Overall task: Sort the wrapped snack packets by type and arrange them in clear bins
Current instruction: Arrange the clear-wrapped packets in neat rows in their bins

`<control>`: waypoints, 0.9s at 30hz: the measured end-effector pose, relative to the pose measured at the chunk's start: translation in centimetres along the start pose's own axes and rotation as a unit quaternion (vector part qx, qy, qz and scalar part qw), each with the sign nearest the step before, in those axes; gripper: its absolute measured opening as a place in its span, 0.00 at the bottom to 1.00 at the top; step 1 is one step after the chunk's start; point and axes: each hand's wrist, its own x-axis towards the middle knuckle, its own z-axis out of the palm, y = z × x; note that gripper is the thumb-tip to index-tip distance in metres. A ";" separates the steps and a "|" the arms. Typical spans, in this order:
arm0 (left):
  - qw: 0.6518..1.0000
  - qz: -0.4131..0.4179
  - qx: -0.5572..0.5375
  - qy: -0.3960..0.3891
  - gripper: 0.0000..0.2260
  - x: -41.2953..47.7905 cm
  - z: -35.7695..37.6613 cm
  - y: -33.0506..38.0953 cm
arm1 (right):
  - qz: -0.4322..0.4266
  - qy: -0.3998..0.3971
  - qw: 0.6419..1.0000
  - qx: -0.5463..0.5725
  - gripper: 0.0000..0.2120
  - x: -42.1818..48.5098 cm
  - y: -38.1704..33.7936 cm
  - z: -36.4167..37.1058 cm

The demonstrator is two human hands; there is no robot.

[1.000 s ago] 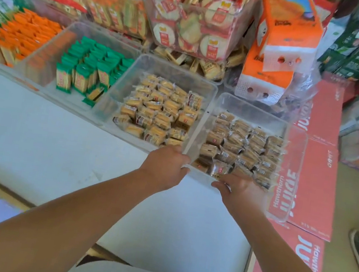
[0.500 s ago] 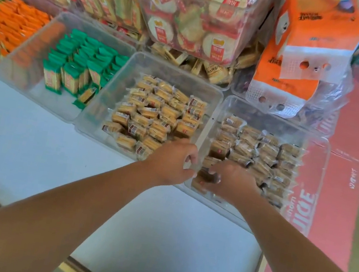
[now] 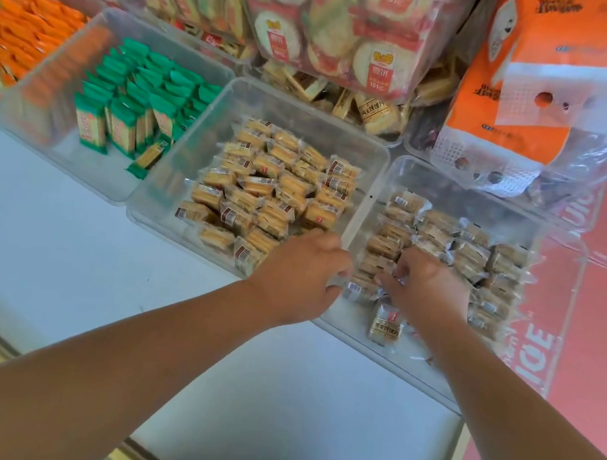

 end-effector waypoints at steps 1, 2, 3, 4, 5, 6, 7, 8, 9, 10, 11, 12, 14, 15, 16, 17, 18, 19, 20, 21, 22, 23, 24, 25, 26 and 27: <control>0.999 0.030 0.035 0.013 0.04 0.2 0.3 0.3 | -0.013 0.002 1.000 -0.016 0.15 0.0 0.2 0.2; 0.996 0.054 0.063 0.019 0.03 0.5 0.6 0.5 | -0.023 0.005 0.999 -0.025 0.16 0.0 0.4 0.5; 0.993 0.074 0.085 0.021 0.03 0.7 0.8 0.7 | -0.029 0.006 0.999 -0.021 0.16 0.0 0.6 0.6; 0.989 0.094 0.113 0.016 0.03 0.9 1.1 0.8 | -0.034 0.002 0.999 -0.010 0.15 0.0 1.0 0.6; 0.983 0.114 0.144 -0.001 0.05 1.2 1.4 1.1 | -0.043 -0.003 0.999 0.006 0.13 -0.1 1.4 0.6; 0.975 0.132 0.177 -0.032 0.06 1.4 1.6 1.5 | -0.058 -0.007 0.998 0.022 0.11 -0.4 1.7 0.5; 0.965 0.145 0.209 -0.069 0.08 1.6 1.7 2.1 | -0.078 -0.007 0.996 0.032 0.09 -0.9 2.0 0.5; 0.953 0.144 0.240 -0.116 0.10 1.9 2.0 2.6 | -0.102 -0.005 0.995 0.020 0.08 -1.4 2.4 0.5; 0.942 0.131 0.260 -0.167 0.11 2.3 2.1 3.1 | -0.125 -0.004 0.992 -0.012 0.10 -1.9 2.6 0.6; 0.931 0.116 0.274 -0.212 0.11 2.9 2.1 3.5 | -0.142 -0.012 0.988 -0.058 0.16 -2.3 2.8 0.8; 0.920 0.107 0.287 -0.245 0.10 3.6 2.0 3.8 | -0.152 -0.026 0.983 -0.103 0.20 -2.6 2.8 1.1; 0.907 0.106 0.304 -0.270 0.09 4.3 2.0 4.0 | -0.154 -0.038 0.978 -0.132 0.23 -2.8 2.8 1.3; 0.887 0.109 0.336 -0.296 0.06 5.5 1.9 4.0 | -0.146 -0.049 0.977 -0.145 0.24 -2.9 2.9 1.5; 0.883 0.112 0.345 -0.297 0.06 5.9 1.8 3.9 | -0.145 -0.048 0.977 -0.146 0.23 -3.0 3.0 1.6; 0.879 0.120 0.356 -0.294 0.09 6.1 1.8 3.7 | -0.147 -0.042 0.978 -0.144 0.22 -3.1 3.1 1.8; 0.876 0.127 0.366 -0.288 0.12 6.3 1.8 3.4 | -0.151 -0.027 0.978 -0.139 0.21 -3.2 3.3 2.1; 0.875 0.131 0.371 -0.282 0.15 6.5 1.8 3.2 | -0.156 -0.010 0.980 -0.124 0.21 -3.3 3.6 2.4; 0.879 0.130 0.367 -0.276 0.16 6.6 1.9 3.1 | -0.166 0.004 0.980 -0.108 0.22 -3.5 3.9 2.8; 0.885 0.125 0.359 -0.268 0.16 6.7 2.0 3.1 | -0.179 0.016 0.979 -0.094 0.22 -3.7 4.1 3.1; 0.892 0.118 0.350 -0.260 0.14 6.9 2.0 3.1 | -0.190 0.035 0.978 -0.081 0.21 -3.8 4.4 3.3; 0.898 0.112 0.343 -0.253 0.11 7.1 2.1 3.1 | -0.196 0.059 0.976 -0.069 0.20 -3.9 4.7 3.4; 0.901 0.105 0.337 -0.251 0.09 7.3 2.0 3.1 | -0.195 0.084 0.975 -0.059 0.19 -3.8 5.0 3.3; 0.903 0.097 0.334 -0.253 0.08 7.5 2.1 2.9 | -0.187 0.105 0.975 -0.053 0.19 -3.6 5.1 3.2; 0.903 0.094 0.334 -0.255 0.08 7.5 2.2 2.6 | -0.179 0.120 0.975 -0.051 0.19 -3.4 5.1 3.0; 0.902 0.095 0.333 -0.258 0.08 7.5 2.3 2.3 | -0.173 0.126 0.975 -0.054 0.19 -3.2 4.9 2.8; 0.902 0.097 0.329 -0.262 0.08 7.5 2.3 2.2 | -0.170 0.125 0.976 -0.060 0.20 -3.1 4.7 2.7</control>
